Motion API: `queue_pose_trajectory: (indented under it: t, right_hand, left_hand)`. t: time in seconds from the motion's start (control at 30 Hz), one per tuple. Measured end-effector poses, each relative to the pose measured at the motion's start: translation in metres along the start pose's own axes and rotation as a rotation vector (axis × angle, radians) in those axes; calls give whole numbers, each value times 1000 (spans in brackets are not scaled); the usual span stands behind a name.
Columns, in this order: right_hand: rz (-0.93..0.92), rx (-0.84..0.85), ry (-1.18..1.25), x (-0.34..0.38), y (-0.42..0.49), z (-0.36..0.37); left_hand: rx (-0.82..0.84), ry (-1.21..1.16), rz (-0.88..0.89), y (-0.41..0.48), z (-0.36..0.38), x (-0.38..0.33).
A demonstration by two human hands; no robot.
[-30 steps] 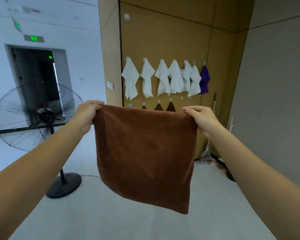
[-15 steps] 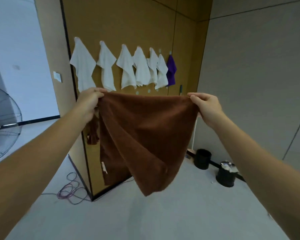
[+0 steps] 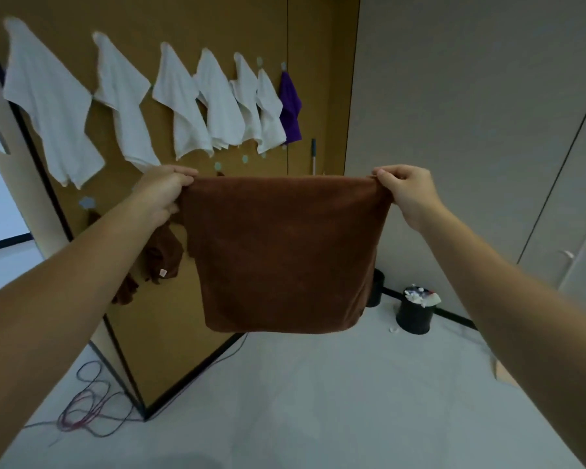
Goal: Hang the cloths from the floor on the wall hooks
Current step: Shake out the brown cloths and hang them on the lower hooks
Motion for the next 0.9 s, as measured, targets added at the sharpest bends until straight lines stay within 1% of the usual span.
queue_pose_trajectory:
  t: [0.17, 0.3, 0.4, 0.53, 0.67, 0.9]
  right_hand:
    - [-58, 30, -24, -42, 53, 5]
    - [-122, 127, -54, -72, 108, 9]
    - [-149, 192, -80, -91, 159, 14]
    - [-209, 261, -205, -116, 226, 24]
    - [-237, 224, -271, -143, 281, 33]
    - [-256, 164, -270, -174, 353, 67]
  left_hand:
    - [50, 83, 25, 49, 55, 1]
    - [60, 77, 96, 76, 100, -10]
    - [30, 88, 154, 98, 131, -17]
    - [-39, 251, 229, 129, 163, -20]
    - [-92, 283, 220, 164, 180, -7]
    - [-170, 204, 200, 234, 197, 11]
Point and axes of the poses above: each hand's wrist, its own y-axis towards the middle knuckle, its own z-axis out of the palm, x = y × z, the point moved 10 cm from there along y, towards the middle knuckle, and after that the axes turned 1 degree about -y, right-handed, at the moved point
